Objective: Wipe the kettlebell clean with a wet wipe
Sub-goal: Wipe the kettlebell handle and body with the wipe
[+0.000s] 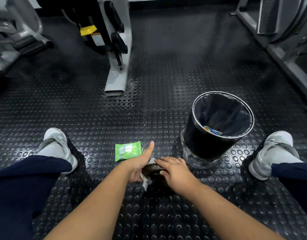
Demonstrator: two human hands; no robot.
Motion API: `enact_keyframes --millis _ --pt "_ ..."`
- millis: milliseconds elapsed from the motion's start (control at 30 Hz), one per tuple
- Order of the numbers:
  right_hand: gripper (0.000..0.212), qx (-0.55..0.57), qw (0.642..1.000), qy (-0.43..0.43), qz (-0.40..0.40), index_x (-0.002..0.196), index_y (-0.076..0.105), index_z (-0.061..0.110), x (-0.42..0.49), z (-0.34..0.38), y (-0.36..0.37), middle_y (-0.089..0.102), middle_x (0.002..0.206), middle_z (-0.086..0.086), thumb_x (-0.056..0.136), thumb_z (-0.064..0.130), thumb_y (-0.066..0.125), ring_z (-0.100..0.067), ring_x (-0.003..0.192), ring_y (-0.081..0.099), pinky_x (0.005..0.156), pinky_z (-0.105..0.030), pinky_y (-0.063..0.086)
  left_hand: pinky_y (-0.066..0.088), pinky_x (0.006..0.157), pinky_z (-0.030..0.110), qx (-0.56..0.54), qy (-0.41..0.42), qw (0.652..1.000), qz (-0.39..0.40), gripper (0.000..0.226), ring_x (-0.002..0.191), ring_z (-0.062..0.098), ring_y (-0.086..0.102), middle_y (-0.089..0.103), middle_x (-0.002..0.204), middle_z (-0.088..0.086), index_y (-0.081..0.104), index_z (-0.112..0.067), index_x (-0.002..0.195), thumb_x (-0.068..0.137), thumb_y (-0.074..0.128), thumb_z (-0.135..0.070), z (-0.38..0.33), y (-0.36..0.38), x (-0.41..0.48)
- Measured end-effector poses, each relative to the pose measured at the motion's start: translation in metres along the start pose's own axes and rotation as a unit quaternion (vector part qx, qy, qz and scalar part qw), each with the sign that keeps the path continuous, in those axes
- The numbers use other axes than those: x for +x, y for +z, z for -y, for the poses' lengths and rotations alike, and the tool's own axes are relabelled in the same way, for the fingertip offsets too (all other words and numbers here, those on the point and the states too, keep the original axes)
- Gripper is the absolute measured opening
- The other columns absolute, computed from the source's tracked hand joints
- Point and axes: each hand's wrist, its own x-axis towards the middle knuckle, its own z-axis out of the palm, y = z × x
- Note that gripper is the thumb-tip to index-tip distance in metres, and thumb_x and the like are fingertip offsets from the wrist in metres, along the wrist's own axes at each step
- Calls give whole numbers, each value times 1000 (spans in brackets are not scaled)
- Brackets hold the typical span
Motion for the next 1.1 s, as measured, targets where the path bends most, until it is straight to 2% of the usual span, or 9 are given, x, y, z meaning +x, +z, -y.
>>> enact_keyframes --millis 67,133,267,400,600,700,800,933,1100 --pt "52 3 1000 -1 -2 153 34 41 0 -1 1 34 161 9 104 29 48 -15 150 24 123 -45 6 48 96 40 49 6 999 3 112 101 22 72 72 104 2 35 -24 156 74 21 -99 -8 -1 -9" --pt "52 5 1000 -3 -5 152 35 41 0 -2 2 35 160 9 103 30 48 -14 149 24 123 -44 7 45 108 47 102 6 995 20 102 107 25 71 69 97 0 46 -27 147 76 19 -96 -20 0 -21" --pt "51 -1 1000 -5 -2 153 35 39 0 -2 1 33 161 9 104 31 48 -14 150 24 122 -44 6 31 119 50 192 -36 980 45 109 144 35 44 44 157 17 28 -23 160 79 10 -94 -43 5 -41" --pt "50 2 1000 1 -1 152 38 35 1 -2 3 33 162 7 103 31 48 -16 150 23 123 -45 5 38 117 52 196 -47 978 63 124 126 30 63 65 139 11 52 -21 134 54 17 -109 -46 7 -27" --pt "48 3 1000 -5 -16 149 42 36 1 -1 3 36 159 10 102 27 50 -15 147 27 122 -43 4 40 112 59 151 -48 987 24 164 115 37 67 64 135 19 47 -21 150 16 28 -114 -18 9 34" --pt "52 -5 1000 -5 -18 153 35 40 1 -1 4 34 160 11 103 29 47 -13 149 23 122 -41 4 46 110 51 45 -23 999 -11 133 117 34 69 73 123 17 66 -10 128 51 23 -110 -8 4 19" --pt "52 -6 1000 -5 -14 153 34 41 2 -2 3 34 160 11 103 30 47 -13 149 23 122 -41 4 49 109 47 -27 4 999 -41 102 112 30 71 77 113 13 69 -19 99 66 22 -103 3 3 20" --pt "52 -3 1000 -4 -10 152 35 41 0 -2 2 35 160 10 103 30 48 -13 149 25 122 -41 6 52 101 42 -19 5 999 -27 116 107 27 74 78 111 8 70 -20 118 57 25 -108 9 4 18" --pt "52 3 1000 -7 -9 153 35 40 -1 -1 0 36 159 8 103 29 48 -15 149 25 122 -43 6 49 92 34 98 -11 995 14 97 99 17 71 75 114 2 61 -28 116 68 20 -102 -14 0 -10"
